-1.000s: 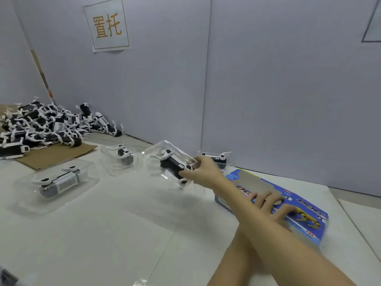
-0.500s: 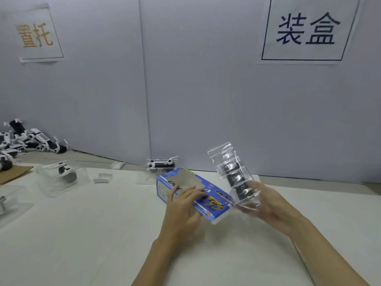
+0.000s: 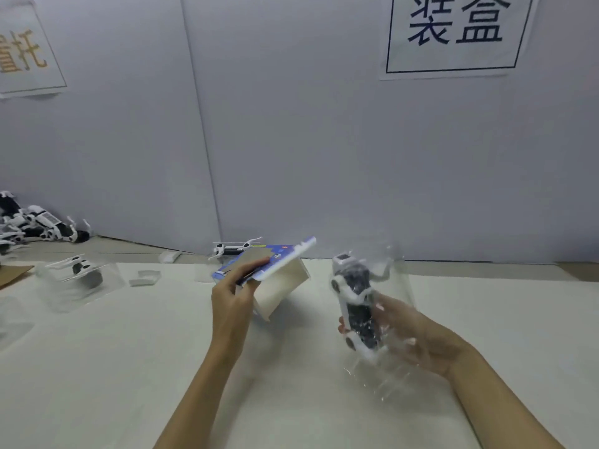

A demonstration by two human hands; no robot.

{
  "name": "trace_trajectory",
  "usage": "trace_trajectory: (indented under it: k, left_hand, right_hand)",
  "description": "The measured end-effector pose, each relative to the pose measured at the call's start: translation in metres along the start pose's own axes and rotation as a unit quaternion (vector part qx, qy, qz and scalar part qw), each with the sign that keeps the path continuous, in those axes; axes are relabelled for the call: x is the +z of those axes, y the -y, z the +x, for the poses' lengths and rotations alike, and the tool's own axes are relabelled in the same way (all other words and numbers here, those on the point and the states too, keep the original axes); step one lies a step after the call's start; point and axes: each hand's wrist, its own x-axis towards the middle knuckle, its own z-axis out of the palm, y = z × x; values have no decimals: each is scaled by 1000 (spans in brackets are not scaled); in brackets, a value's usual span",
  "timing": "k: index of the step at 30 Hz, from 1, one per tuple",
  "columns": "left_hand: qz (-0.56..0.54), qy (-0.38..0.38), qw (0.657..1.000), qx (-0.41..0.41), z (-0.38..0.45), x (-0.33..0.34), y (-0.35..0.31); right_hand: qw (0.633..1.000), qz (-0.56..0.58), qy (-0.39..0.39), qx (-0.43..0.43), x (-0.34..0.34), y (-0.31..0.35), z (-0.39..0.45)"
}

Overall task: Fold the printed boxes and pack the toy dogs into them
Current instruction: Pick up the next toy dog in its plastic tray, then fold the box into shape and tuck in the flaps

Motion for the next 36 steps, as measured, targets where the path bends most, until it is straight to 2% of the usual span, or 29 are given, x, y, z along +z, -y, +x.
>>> trace_trajectory:
  k: [3,5,10,16,23,30,36]
  left_hand:
    - [-17,-43,998,-42,3,-1,-1]
    - [-11,-33,999,-40,1,0,-3]
    - [44,25,998,32,-9,10,-7]
    - [88,25,992,90,-12,11,-7]
    - [124,29,986,104,-13,12,-8]
    - [121,63,984,111,-13,9,-8]
    - [125,51,982,130,-16,13,-9]
  right_hand:
    - [997,-80,-9,-7,6,-1,-2]
    - [994,-105,-14,-8,12,0,0]
    - [975,-188,-113,-42,21,2,8]
    - [925,-274,-237,-114,17,-1,13]
    - [893,-326,-275,-143,13,-8,19]
    - [880,-356,-286,-131,8,-6,17]
    - [853,-394,-322,-120,4,-7,16]
